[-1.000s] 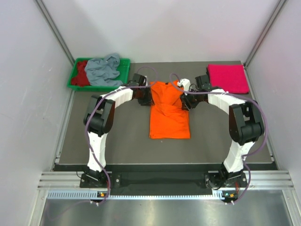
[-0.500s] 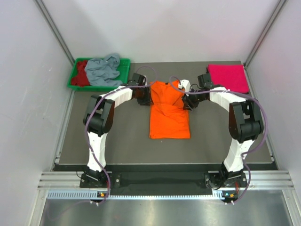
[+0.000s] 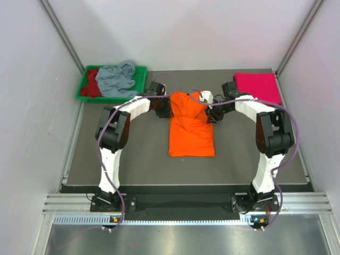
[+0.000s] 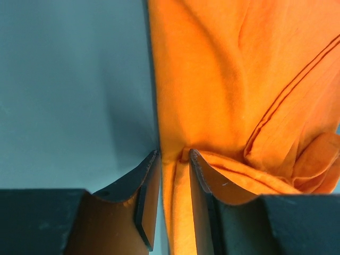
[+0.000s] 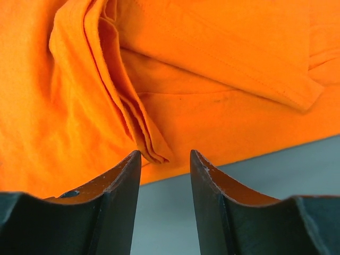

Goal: Fold and stack the t-shirts
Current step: Fold the tshirt

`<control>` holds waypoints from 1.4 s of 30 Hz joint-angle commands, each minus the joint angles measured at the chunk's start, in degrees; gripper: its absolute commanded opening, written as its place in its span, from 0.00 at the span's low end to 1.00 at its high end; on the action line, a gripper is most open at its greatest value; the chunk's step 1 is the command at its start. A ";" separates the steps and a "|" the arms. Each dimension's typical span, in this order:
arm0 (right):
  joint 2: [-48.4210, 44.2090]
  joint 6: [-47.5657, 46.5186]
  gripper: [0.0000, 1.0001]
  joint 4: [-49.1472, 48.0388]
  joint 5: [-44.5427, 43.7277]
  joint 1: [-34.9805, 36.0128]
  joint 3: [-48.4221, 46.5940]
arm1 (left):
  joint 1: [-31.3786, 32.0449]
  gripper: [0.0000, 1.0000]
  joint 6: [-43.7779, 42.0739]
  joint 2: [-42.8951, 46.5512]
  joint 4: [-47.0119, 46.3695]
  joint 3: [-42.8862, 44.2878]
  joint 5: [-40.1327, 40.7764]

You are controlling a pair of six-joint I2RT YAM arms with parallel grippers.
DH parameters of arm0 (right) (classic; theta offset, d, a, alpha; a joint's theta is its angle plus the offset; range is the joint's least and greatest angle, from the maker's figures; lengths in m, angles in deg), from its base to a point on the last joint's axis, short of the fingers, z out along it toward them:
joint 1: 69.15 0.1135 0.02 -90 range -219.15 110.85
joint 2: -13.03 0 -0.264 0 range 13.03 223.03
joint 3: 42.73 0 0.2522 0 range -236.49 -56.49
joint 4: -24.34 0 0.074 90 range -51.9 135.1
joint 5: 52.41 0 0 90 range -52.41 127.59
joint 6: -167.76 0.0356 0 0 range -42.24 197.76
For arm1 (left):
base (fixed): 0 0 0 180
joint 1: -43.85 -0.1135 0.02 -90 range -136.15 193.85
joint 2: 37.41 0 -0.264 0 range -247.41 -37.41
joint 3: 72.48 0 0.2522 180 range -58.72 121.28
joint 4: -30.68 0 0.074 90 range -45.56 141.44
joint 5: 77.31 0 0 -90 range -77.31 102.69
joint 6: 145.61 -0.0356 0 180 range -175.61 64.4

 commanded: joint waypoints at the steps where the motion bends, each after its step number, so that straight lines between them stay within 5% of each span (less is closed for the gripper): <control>1: 0.91 -3.66 0.42 1.33 1.83 -0.45 -2.64 | -0.38 0.33 0.37 -1.89 0.87 2.31 -0.74; 13: 3.28 -5.95 0.41 3.36 2.53 -0.10 -4.93 | -0.38 0.26 0.28 -2.95 1.31 2.84 -0.05; 16: 3.19 -5.51 0.30 2.22 2.97 -0.10 -5.02 | -0.46 0.11 0.19 -3.30 1.66 2.93 0.04; 18: 2.84 -5.51 0.08 2.13 3.14 -0.10 -5.19 | -0.38 0.00 0.02 -3.48 2.10 3.10 0.31; 20: 1.97 -5.16 0.00 2.39 2.97 -0.18 -4.93 | -0.46 0.00 0.02 -3.48 2.45 3.19 0.48; 42: 4.15 -0.76 0.00 8.80 -2.30 -1.24 -10.90 | -0.38 0.00 -0.34 -4.01 4.21 3.46 7.86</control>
